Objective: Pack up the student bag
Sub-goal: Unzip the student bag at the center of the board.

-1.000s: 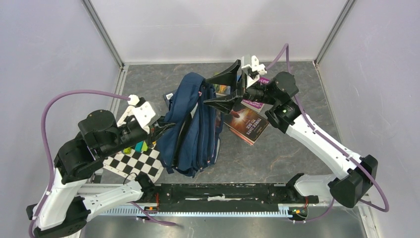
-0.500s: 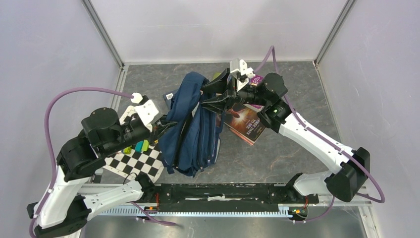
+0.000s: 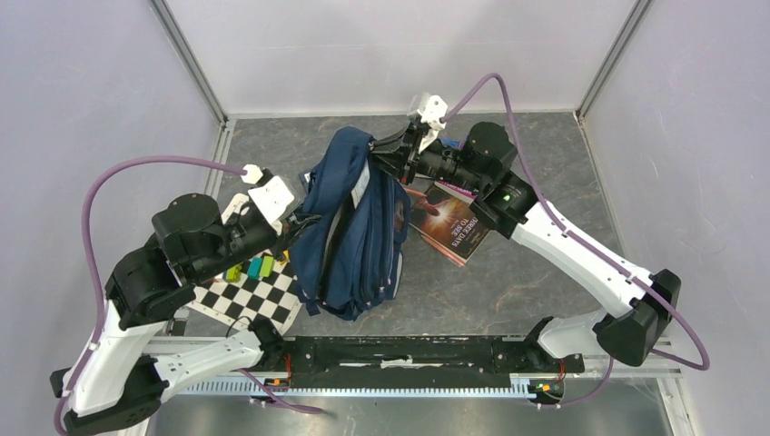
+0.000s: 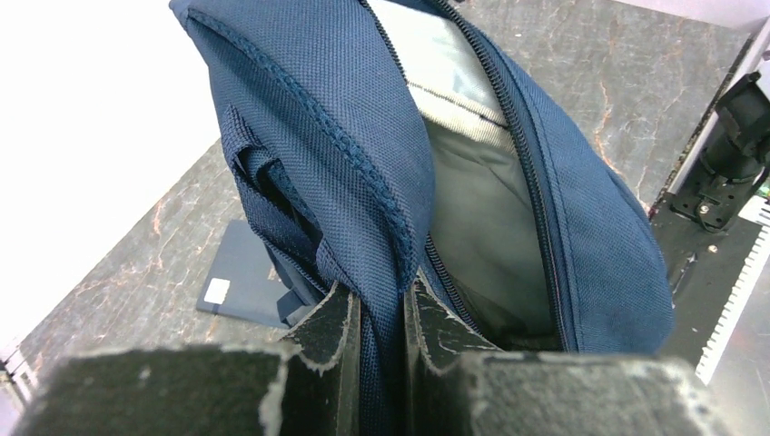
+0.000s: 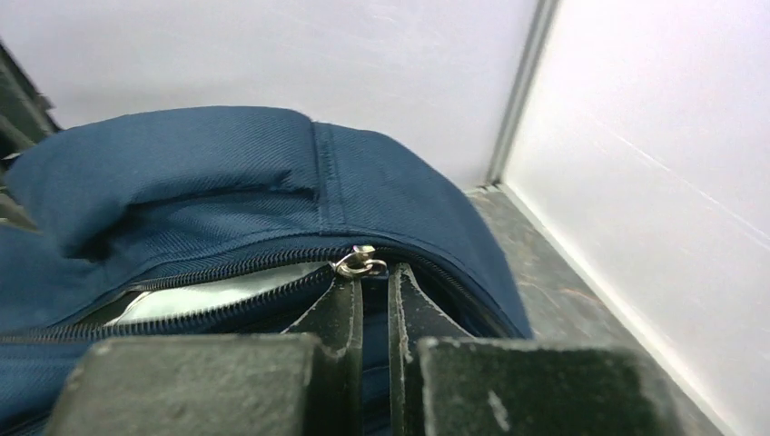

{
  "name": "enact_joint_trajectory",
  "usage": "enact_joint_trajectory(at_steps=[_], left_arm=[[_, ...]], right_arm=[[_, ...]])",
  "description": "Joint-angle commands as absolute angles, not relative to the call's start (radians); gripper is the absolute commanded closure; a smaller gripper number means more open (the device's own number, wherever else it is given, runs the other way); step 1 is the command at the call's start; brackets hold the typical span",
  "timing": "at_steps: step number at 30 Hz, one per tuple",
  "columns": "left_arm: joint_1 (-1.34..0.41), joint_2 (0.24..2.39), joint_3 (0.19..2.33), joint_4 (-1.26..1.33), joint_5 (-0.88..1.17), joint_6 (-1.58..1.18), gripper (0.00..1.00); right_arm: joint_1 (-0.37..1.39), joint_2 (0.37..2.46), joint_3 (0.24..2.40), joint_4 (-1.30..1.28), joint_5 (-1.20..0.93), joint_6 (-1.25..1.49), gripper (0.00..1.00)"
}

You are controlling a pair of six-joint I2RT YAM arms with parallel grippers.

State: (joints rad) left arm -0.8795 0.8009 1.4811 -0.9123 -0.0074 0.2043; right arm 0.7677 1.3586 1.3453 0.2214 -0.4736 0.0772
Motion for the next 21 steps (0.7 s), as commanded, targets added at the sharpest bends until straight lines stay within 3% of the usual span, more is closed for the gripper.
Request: enact_joint_trajectory(at_steps=[1, 6, 14, 16, 20, 21], left_arm=[[-0.885, 0.789, 1.548, -0.988, -0.055, 0.265, 0.98], [-0.885, 0.788, 1.576, -1.016, -0.09, 0.285, 0.98], [-0.885, 0.825, 1.605, -0.994, -0.27, 0.276, 0.96], [-0.885, 0.848, 1.608, -0.972, -0.311, 0.27, 0.78], [-0.885, 0.948, 1.725, -0.969, -0.231, 0.233, 0.23], [-0.885, 0.982, 1.778, -0.968, -0.197, 0.215, 0.16]], right_arm=[[0.742, 1.369, 1.486, 0.028, -0.164, -0.097, 1.0], [0.715, 1.455, 1.551, -0.081, -0.063, -0.204, 1.0], [0.681, 1.524, 1.558, -0.14, -0.107, -0.235, 1.0], [0.681, 1.514, 1.54, -0.131, -0.154, -0.22, 1.0], [0.681, 1.509, 1.518, -0.113, -0.206, -0.18, 1.0], [0.681, 1.512, 1.517, -0.112, -0.206, -0.171, 1.0]])
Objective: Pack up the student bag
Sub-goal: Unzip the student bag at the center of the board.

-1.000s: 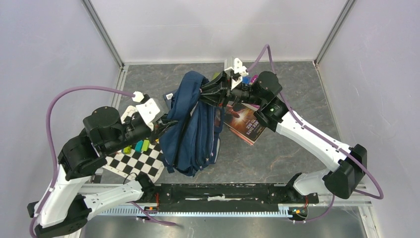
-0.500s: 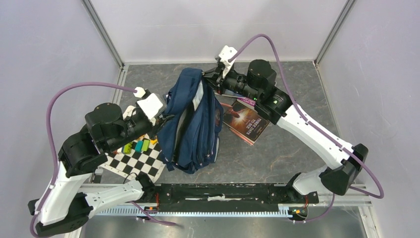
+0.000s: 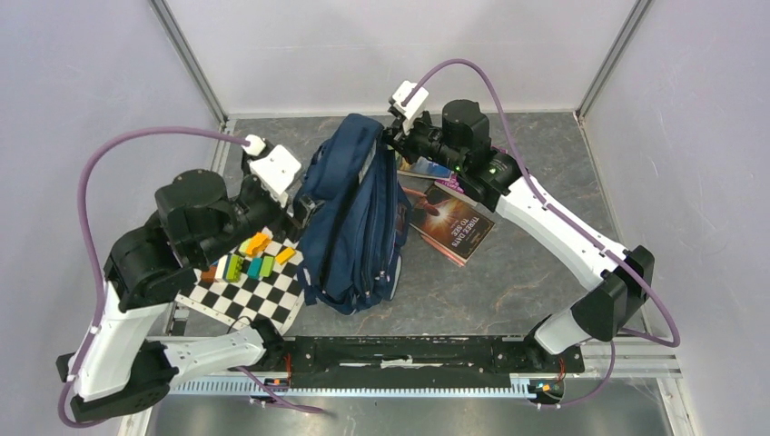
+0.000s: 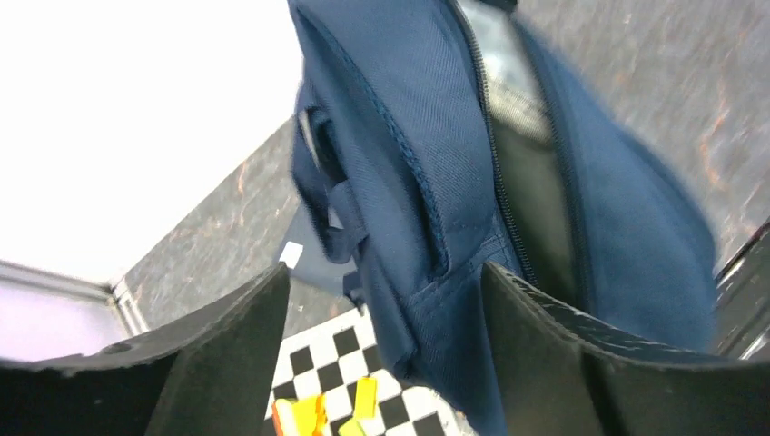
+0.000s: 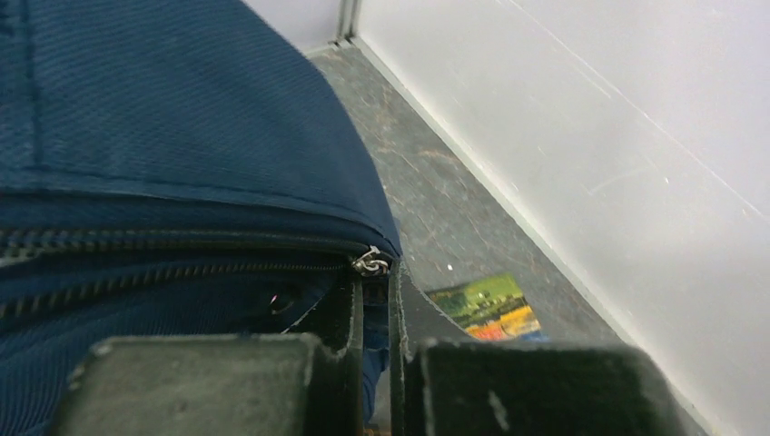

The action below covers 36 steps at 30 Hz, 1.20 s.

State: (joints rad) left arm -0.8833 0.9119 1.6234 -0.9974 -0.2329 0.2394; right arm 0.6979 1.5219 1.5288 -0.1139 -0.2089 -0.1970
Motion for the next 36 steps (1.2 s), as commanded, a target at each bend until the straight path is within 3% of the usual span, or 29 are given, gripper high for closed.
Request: enact_joint_trajectory(at_steps=[1, 4, 9, 20, 28, 36], left_arm=[[-0.885, 1.015, 1.825, -0.968, -0.151, 0.197, 0.1], [-0.885, 1.093, 1.976, -0.949, -0.04, 0.146, 0.04], [-0.886, 1.171, 2.088, -0.874, 0.123, 0.03, 0.04], [-0.921, 1.239, 1.874, -0.757, 0.222, -0.151, 0.09], [-0.924, 1.257, 1.824, -0.871, -0.093, -0.102, 0.1], [-0.924, 1.176, 1.706, -0.814, -0.216, -0.072, 0.1]], right_arm=[[0.681, 1.514, 1.517, -0.113, -0.207, -0.166, 1.0], [0.68, 1.525, 1.519, -0.112, -0.197, -0.149, 1.0], [0.681, 1.535, 1.524, -0.113, -0.172, -0.134, 1.0], [0.681, 1.548, 1.529, -0.11, -0.13, -0.104, 1.0], [0.681, 1.534, 1.52, -0.116, -0.127, -0.104, 1.0], [0.681, 1.524, 1.515, -0.135, -0.12, -0.118, 1.0]])
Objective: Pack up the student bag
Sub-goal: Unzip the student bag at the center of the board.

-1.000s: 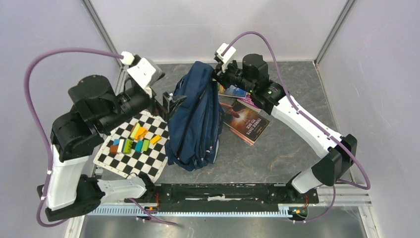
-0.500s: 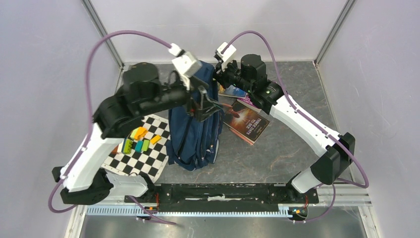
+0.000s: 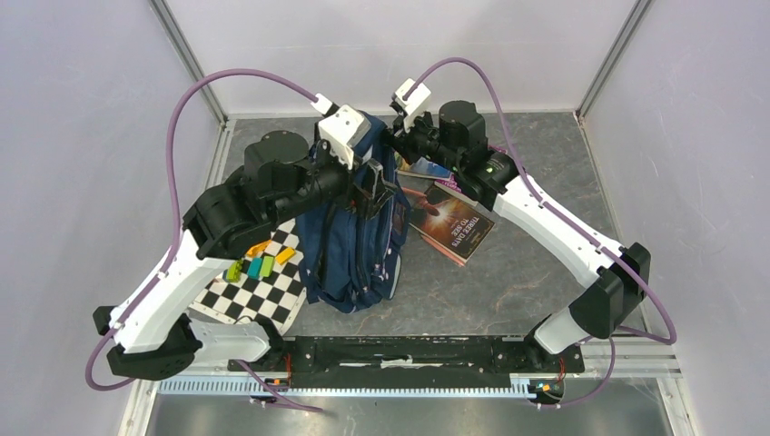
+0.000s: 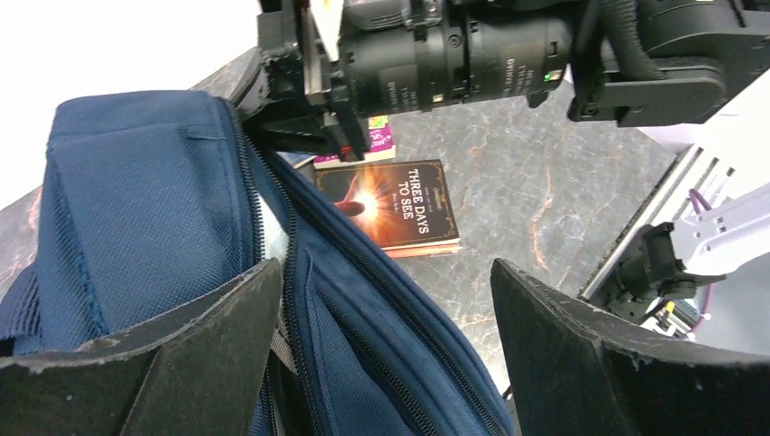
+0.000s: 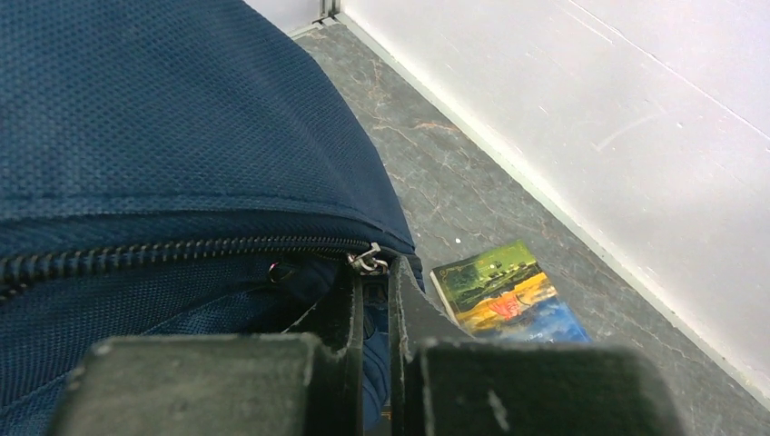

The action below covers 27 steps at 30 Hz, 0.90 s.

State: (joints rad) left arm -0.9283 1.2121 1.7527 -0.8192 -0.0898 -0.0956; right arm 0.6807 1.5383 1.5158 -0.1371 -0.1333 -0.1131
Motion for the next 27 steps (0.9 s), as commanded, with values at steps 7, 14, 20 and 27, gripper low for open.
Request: enact_joint_trajectory(at_steps=[7, 14, 20, 27], left_arm=[[-0.933, 1.162, 1.668, -0.818, -0.301, -0.044, 0.1], [-0.941, 1.159, 1.662, -0.837, -0.417, -0.01, 0.17], [-0.948, 1.157, 1.644, -0.838, -0.499, -0.002, 0.47], [-0.949, 1.136, 1.634, -0.832, -0.54, 0.022, 0.98]], right_arm=[[0.681, 1.524, 1.521, -0.138, -0.122, -0.122, 1.0], [0.681, 1.512, 1.51, -0.141, -0.127, -0.13, 1.0], [0.681, 1.498, 1.485, -0.139, -0.131, -0.134, 1.0], [0.681, 1.471, 1.365, -0.103, -0.105, -0.114, 1.0]])
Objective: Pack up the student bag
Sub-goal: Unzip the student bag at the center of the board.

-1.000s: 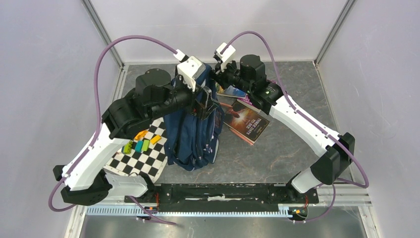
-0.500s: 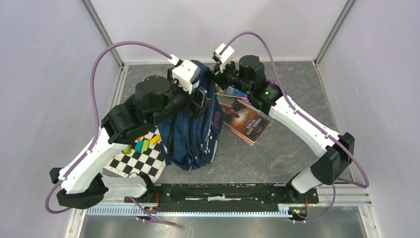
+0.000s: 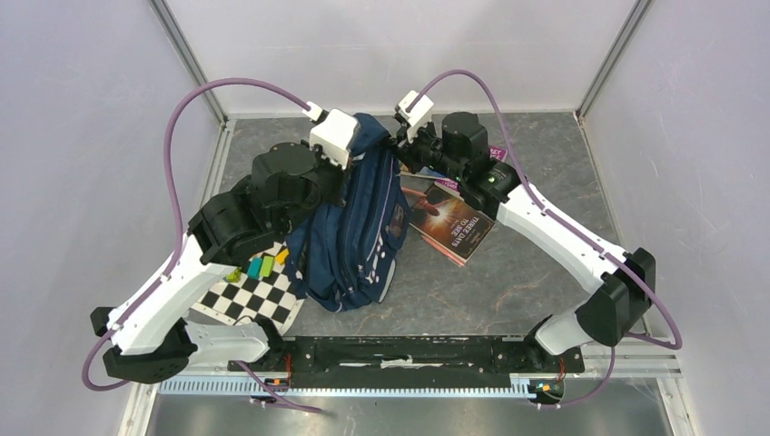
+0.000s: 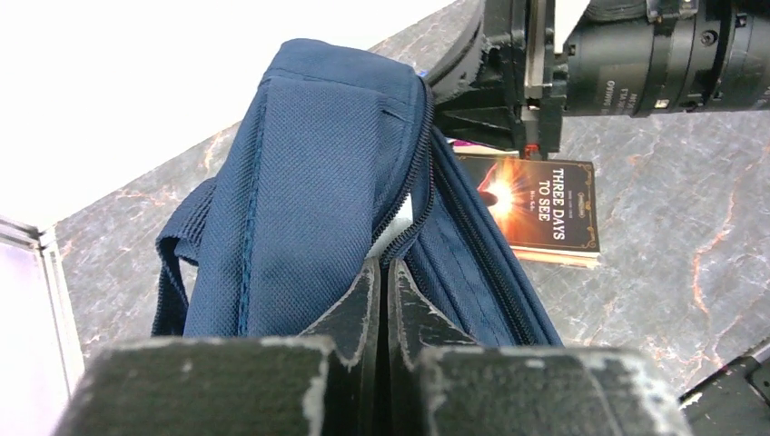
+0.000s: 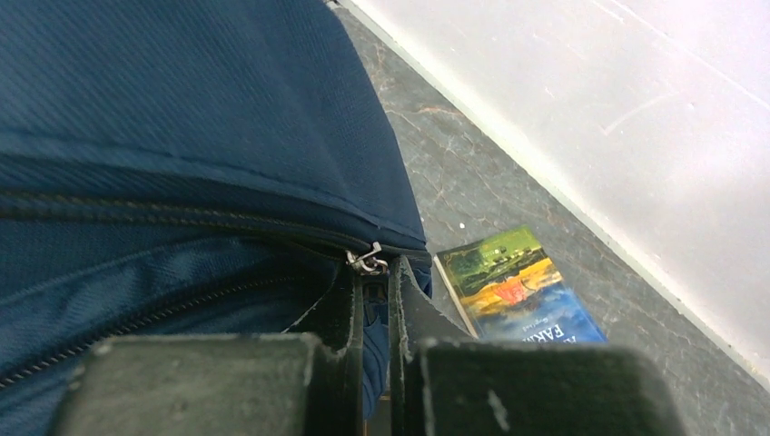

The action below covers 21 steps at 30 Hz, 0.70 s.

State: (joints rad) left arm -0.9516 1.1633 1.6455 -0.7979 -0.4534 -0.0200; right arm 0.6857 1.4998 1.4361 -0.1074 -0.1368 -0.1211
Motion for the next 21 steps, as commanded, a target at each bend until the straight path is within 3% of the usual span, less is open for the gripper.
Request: enact_joint_trajectory(at_steps=[1, 21], left_arm=[[-0.948, 1.131, 1.635, -0.825, -0.541, 0.027, 0.98], [-0.948, 1.046, 1.738, -0.796, -0.362, 0.01, 0.98]], right_arm=[[0.68, 1.473, 1.349, -0.099, -0.102, -0.104, 1.0], [0.646, 1.578, 1.213, -0.139, -0.057, -0.04, 1.0]])
